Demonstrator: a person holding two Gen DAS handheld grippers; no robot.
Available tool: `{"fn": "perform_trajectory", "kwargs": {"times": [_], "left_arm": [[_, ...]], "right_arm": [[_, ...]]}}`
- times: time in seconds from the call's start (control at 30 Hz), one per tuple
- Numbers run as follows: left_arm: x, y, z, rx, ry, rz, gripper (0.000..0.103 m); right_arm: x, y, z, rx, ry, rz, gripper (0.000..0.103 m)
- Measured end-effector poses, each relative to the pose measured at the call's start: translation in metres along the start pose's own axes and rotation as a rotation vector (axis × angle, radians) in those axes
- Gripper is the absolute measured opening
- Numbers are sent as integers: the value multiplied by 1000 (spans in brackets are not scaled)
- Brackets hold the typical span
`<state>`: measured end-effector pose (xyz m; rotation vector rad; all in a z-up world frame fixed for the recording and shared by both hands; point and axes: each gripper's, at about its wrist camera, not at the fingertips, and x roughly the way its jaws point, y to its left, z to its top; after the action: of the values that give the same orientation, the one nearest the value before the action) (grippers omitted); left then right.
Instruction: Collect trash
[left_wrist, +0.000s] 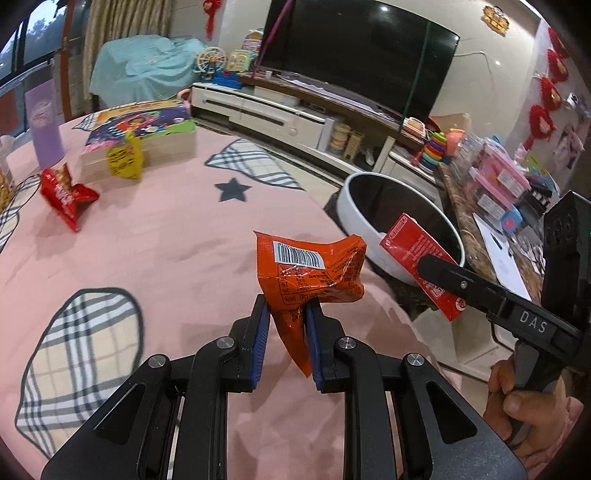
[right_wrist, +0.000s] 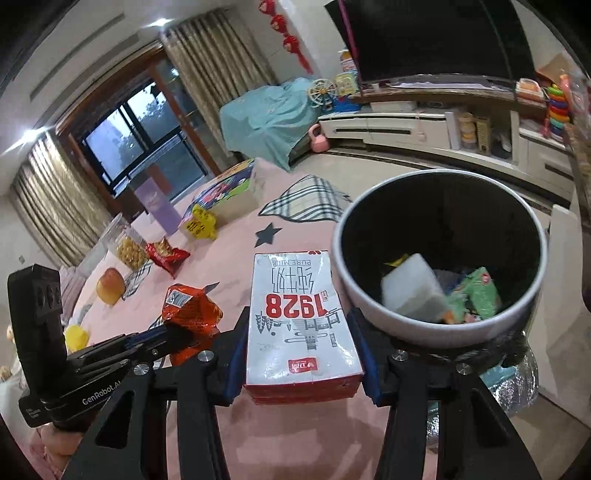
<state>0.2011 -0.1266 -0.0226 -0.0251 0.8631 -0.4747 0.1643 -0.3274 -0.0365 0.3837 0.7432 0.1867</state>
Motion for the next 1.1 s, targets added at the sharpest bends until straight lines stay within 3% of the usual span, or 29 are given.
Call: {"fn": "perform_trajectory", "kwargs": {"times": [0.3, 1.1], "left_arm": [[10, -28, 7, 49, 10, -15, 18], [54, -101, 50, 194, 40, -35, 18]], "right_arm": [[-12, -14, 4, 27, -31, 4, 51], [-26, -83, 30, 97, -72, -104, 51]]}}
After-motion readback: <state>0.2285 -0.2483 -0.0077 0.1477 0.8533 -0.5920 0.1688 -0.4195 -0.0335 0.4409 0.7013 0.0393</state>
